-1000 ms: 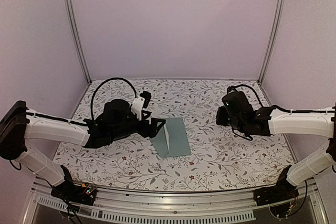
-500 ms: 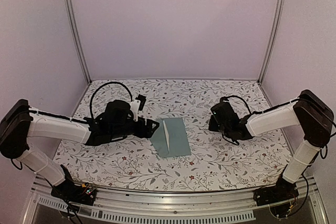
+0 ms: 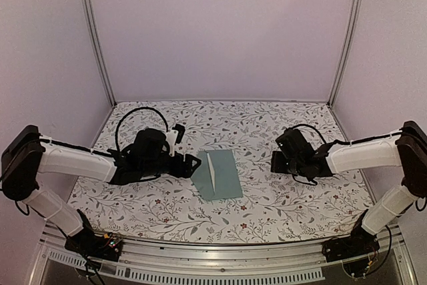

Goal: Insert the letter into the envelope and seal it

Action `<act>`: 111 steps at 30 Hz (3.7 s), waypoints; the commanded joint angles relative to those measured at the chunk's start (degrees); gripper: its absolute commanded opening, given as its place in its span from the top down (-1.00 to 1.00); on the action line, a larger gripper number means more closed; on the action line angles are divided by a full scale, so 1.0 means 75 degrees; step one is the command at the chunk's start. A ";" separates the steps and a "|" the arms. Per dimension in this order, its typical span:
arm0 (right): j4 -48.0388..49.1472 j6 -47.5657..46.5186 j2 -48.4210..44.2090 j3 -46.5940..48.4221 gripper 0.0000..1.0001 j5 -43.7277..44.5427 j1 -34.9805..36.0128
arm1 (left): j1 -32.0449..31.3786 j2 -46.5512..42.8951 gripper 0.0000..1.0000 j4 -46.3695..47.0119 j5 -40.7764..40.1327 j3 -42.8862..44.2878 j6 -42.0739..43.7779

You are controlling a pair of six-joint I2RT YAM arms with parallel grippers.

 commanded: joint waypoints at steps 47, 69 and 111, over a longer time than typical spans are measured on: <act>-0.0206 -0.2670 0.4840 0.5821 0.45 -0.3863 -0.1816 | 0.2694 0.3432 -0.15 0.0443 0.4352 0.1698 0.0076; 0.1196 -0.2628 0.4073 0.3603 0.61 -0.5489 -0.1812 | 0.2688 0.3731 -0.10 0.0388 0.4707 0.1823 0.0107; 0.3457 -0.2678 0.3913 0.1459 0.84 -0.6138 -0.0281 | 0.2354 0.3572 0.01 0.0977 0.6259 0.2146 -0.0620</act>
